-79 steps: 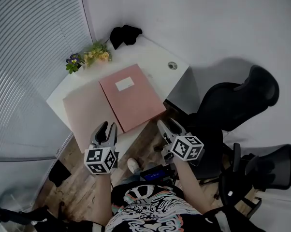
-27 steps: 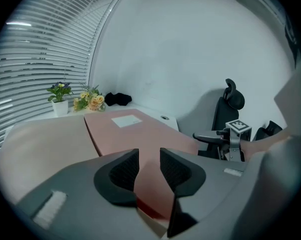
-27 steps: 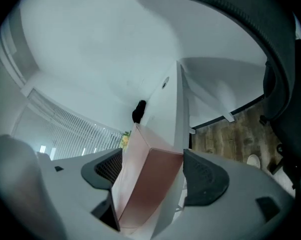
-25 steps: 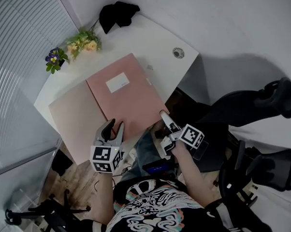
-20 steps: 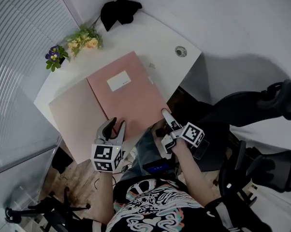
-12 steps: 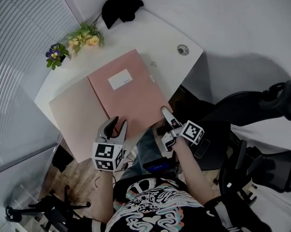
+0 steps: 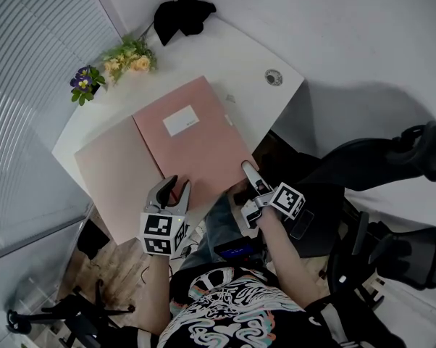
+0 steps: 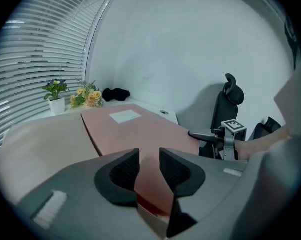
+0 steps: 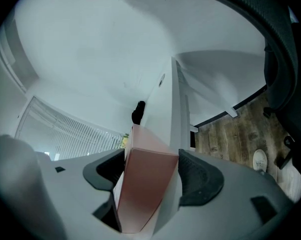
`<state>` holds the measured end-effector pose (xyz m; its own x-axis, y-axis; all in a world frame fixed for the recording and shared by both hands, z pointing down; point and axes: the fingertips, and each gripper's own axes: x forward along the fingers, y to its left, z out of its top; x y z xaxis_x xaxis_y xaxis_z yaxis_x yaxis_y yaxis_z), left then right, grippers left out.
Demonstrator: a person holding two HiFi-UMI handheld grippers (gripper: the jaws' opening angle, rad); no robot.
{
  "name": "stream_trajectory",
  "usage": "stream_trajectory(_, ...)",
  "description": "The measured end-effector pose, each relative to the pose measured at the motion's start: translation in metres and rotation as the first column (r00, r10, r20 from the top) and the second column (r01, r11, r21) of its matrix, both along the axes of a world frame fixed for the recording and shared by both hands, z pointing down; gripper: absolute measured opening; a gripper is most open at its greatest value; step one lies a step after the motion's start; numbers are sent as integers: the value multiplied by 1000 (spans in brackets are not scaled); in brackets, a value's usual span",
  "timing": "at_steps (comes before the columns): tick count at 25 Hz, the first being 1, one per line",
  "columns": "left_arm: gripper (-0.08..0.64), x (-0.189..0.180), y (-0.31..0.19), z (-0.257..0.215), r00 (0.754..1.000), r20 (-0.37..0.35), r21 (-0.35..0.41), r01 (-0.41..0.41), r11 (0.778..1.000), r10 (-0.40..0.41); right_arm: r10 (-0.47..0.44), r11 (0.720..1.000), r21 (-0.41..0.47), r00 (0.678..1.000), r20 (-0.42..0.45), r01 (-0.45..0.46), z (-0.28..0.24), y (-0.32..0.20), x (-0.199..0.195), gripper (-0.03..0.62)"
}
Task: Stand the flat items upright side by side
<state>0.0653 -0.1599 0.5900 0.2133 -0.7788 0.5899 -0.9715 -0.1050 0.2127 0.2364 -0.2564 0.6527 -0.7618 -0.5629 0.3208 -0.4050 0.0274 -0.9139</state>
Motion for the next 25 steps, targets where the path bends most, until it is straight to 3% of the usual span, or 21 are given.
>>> stream_trajectory(7, 124, -5, 0, 2, 1000, -4, -20, 19, 1000, -19, 14, 1000, 14, 1000, -15, -14, -8, -1, -1, 335)
stream_trajectory(17, 124, -7, 0, 3, 1000, -10, -24, 23, 999, -23, 48, 986, 165, 993, -105, -30, -43, -9, 2, 333)
stream_trajectory(25, 124, -8, -2, 5, 999, -28, -42, 18, 999, -19, 48, 975, 222, 987, -154, -13, -60, -10, -1, 333)
